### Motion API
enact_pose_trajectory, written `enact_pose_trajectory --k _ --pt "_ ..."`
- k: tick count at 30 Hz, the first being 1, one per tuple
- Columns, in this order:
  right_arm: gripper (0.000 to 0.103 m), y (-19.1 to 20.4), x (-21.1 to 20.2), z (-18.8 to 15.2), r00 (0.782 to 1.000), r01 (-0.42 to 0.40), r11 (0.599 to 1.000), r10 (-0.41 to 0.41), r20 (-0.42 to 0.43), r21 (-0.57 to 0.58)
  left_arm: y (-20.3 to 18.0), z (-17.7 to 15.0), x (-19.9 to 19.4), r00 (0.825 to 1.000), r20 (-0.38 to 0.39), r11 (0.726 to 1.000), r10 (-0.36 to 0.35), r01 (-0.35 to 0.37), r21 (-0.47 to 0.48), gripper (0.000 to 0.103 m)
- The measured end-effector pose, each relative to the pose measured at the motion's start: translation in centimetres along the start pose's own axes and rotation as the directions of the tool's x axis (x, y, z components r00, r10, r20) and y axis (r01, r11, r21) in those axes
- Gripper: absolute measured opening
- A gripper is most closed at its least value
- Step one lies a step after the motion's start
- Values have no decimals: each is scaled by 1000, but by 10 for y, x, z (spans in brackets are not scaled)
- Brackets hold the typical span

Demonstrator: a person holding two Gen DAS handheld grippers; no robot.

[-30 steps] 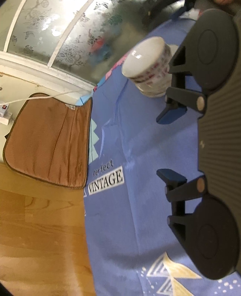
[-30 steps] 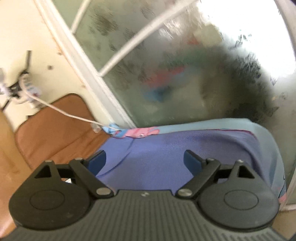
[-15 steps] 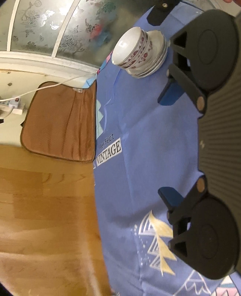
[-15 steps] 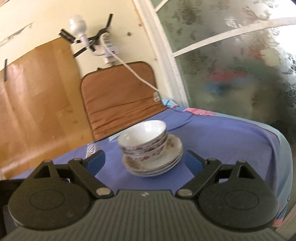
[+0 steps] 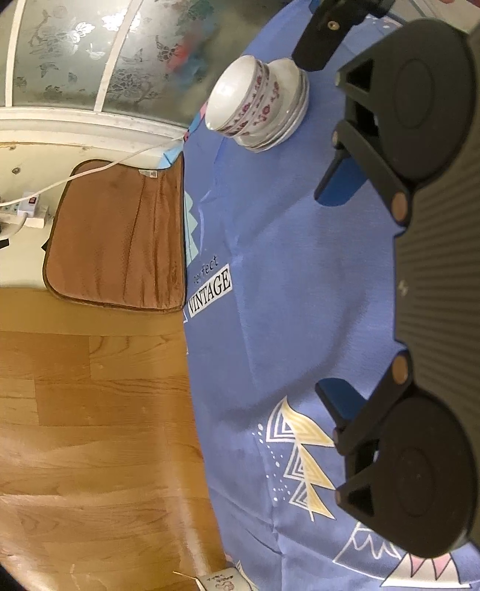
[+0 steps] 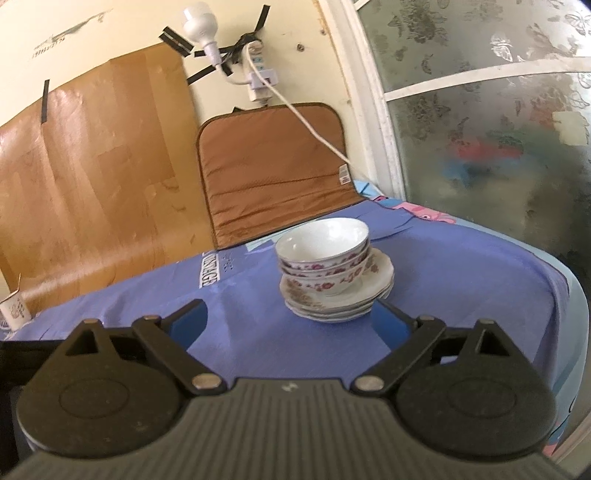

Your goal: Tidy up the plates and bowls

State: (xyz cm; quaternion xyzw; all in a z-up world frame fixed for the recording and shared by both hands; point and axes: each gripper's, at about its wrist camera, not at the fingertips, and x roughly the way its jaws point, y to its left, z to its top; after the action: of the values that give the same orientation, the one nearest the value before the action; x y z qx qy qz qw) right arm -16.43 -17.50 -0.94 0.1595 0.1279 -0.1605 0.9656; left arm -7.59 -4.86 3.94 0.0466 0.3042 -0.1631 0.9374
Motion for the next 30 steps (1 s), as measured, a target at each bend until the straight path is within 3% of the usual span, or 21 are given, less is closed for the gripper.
enact_pose_trajectory --k 14,21,30 --pt "97 -5 5 -5 999 -13 1000 14 -43 26 -5 -4 -2 1000 19 1000 22 -23 20 103" --pt "97 -9 12 -7 997 -8 999 12 -78 42 -11 -5 1 996 27 996 81 -82 39 103" --pt "97 -9 20 -10 993 -3 1000 5 -120 16 -13 -6 7 994 34 994 100 -101 36 103"
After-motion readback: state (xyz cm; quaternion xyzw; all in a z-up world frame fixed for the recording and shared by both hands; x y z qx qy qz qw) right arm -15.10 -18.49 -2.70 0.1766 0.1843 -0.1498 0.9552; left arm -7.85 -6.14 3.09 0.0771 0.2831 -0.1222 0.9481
